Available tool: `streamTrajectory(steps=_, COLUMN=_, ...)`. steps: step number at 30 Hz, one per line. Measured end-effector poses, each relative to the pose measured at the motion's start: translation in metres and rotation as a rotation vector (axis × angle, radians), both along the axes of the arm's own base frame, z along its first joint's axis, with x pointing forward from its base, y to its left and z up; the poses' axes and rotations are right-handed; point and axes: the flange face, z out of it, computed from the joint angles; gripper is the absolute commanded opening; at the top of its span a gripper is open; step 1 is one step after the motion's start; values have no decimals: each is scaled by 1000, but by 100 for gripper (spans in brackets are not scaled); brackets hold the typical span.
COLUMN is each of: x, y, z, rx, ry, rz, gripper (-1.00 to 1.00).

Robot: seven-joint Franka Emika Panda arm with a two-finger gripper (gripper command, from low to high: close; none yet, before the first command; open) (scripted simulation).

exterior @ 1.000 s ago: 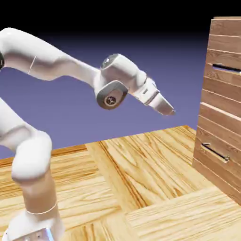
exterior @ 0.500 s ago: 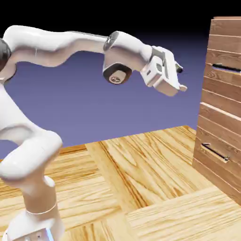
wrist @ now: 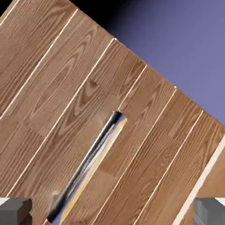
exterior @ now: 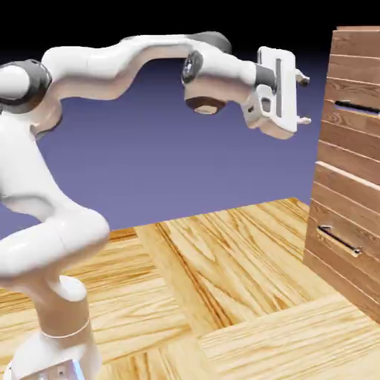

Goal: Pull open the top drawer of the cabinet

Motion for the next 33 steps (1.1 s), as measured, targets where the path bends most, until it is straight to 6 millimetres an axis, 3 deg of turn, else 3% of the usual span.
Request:
streamTrajectory(steps=8, x=50, y=6, z=-20, rx=213, ry=-114, rz=5, gripper=0)
streamTrajectory(steps=18, x=117, y=2, z=-62, rx=510, ry=-256, rz=16, gripper=0)
streamTrajectory(steps=19, x=117, y=2, z=-62, rx=510, ry=-256, rz=16, gripper=0)
streamTrajectory(steps=25, x=166, y=2, z=-62, rx=510, ry=-256, rz=16, gripper=0)
streamTrajectory(steps=26, x=167, y=2, z=-62, rx=510, ry=-256, rz=16, gripper=-100)
streamTrajectory(steps=28, x=167, y=2, z=-62, rx=510, ry=-256, rz=16, gripper=-100)
streamTrajectory(steps=33, x=125, y=2, z=-62, rx=510, ry=-256, rz=16, gripper=-100)
